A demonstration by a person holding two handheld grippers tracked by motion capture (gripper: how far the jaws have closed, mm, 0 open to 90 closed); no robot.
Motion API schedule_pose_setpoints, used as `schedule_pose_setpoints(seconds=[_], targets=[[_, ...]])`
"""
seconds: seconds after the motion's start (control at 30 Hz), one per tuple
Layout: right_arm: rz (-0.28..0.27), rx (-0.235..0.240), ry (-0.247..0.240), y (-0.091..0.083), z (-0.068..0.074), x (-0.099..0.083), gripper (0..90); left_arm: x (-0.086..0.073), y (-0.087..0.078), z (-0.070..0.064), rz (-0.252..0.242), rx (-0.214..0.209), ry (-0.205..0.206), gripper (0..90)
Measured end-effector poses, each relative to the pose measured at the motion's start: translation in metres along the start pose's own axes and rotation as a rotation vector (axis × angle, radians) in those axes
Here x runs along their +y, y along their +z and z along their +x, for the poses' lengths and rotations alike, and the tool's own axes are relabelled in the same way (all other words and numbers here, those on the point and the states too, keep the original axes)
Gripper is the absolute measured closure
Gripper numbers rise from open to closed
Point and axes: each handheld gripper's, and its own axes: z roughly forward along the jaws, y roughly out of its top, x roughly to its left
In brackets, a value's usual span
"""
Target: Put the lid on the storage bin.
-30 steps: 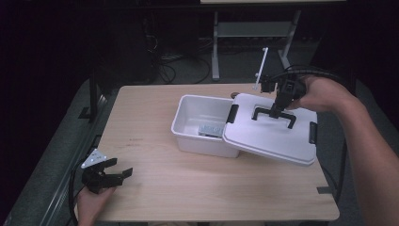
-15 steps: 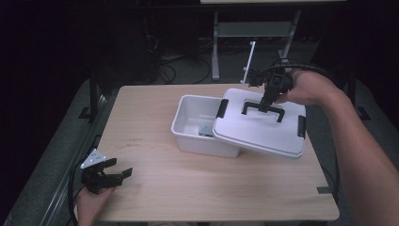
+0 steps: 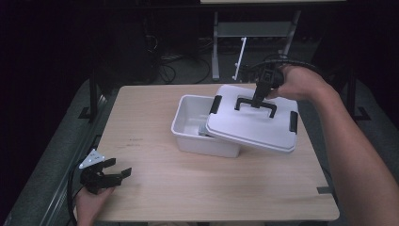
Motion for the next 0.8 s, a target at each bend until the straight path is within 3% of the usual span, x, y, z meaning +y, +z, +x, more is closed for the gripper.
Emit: schedule_pose_setpoints(seconds=[0.37, 0.8], targets=[[-0.007, -0.011, -0.001, -0.002, -0.004, 0.014, 84.6, 0.000, -0.001, 0.001, -0.002, 0.002, 0.000, 16.1], [-0.012, -0.015, -0.036, 0.006, -0.006, 0.044, 84.6, -0.001, -0.002, 0.001, -0.005, -0.003, -0.006, 16.1]])
